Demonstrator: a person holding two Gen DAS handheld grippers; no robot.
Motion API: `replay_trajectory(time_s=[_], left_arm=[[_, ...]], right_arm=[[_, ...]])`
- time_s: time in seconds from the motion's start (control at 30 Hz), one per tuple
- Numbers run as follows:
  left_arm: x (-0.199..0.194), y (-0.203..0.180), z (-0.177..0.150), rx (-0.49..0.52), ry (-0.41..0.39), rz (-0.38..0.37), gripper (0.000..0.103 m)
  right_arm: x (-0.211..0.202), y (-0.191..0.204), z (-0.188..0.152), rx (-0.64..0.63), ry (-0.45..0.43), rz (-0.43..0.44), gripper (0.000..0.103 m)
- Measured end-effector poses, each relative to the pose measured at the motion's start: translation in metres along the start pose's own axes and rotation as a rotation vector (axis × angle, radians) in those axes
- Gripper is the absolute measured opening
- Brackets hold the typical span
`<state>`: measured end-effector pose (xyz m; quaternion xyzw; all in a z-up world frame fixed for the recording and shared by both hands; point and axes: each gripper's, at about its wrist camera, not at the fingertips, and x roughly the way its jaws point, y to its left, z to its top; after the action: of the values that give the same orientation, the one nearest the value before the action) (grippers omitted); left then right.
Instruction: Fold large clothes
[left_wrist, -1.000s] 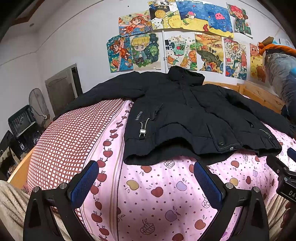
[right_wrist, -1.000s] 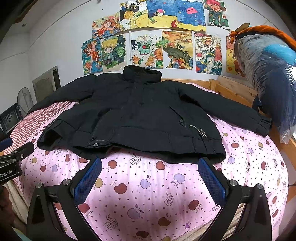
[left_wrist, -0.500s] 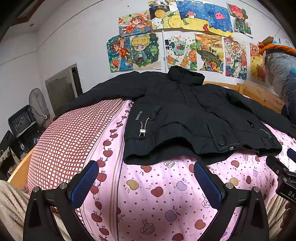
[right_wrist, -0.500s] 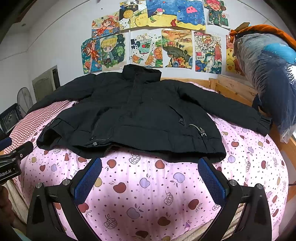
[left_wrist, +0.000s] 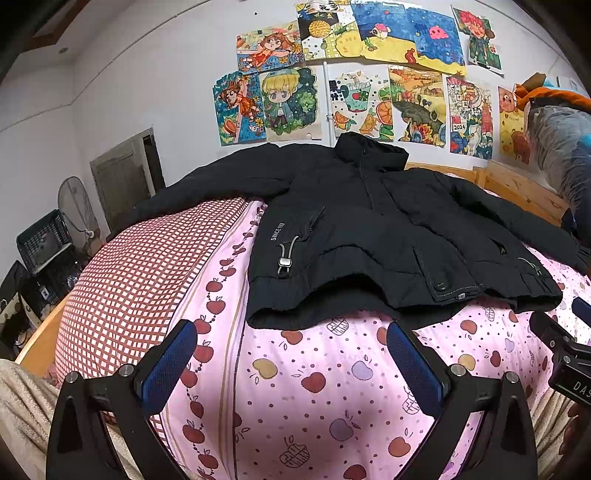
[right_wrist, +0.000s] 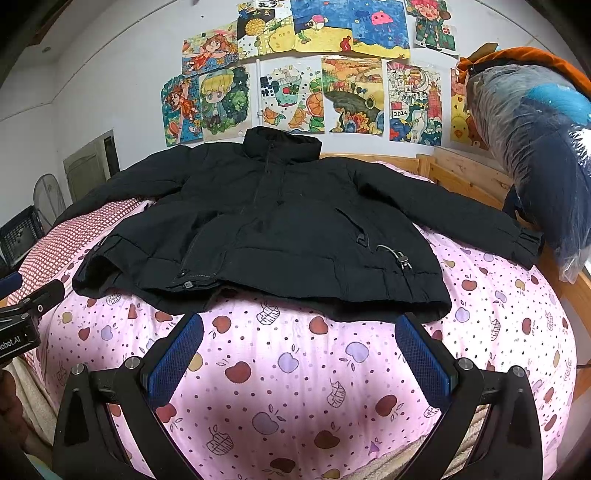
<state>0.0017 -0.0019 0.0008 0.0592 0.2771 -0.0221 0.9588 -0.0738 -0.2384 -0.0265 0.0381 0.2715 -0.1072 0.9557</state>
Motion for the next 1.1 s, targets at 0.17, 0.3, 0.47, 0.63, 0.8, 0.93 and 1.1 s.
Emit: replay_trajectory(time_s=[0.17,0.3,0.47,0.63,0.8,0.93,1.1], left_arm=[[0.000,0.000,0.000,0.001,0.002,0.001,0.103],[0.001,0.000,0.001,0.003,0.007,0.003,0.103],[0.001,0.000,0.001,0.003,0.007,0.007,0.103],[0.001,0.001,0.000,0.002,0.004,0.008,0.103],[-0.002,0.000,0.008,0.013,-0.002,0.010,0.103],[-0.004,-0.003,0.028,0.036,-0.017,0.002,0.103],[-0.007,-0.013,0.068,0.119,-0.042,-0.023,0.103]], right_arm=[[0.000,0.000,-0.001,0.001,0.003,0.000,0.102],[0.001,0.000,-0.001,0.001,0.004,0.001,0.102],[0.001,0.000,-0.001,-0.001,0.006,0.005,0.102],[0.000,-0.001,-0.001,0.000,0.005,0.001,0.102],[-0.003,-0.006,0.007,0.026,-0.024,-0.039,0.102],[-0.010,-0.023,0.024,0.065,-0.086,-0.035,0.102],[-0.008,-0.054,0.057,0.132,-0.092,-0.025,0.102]])
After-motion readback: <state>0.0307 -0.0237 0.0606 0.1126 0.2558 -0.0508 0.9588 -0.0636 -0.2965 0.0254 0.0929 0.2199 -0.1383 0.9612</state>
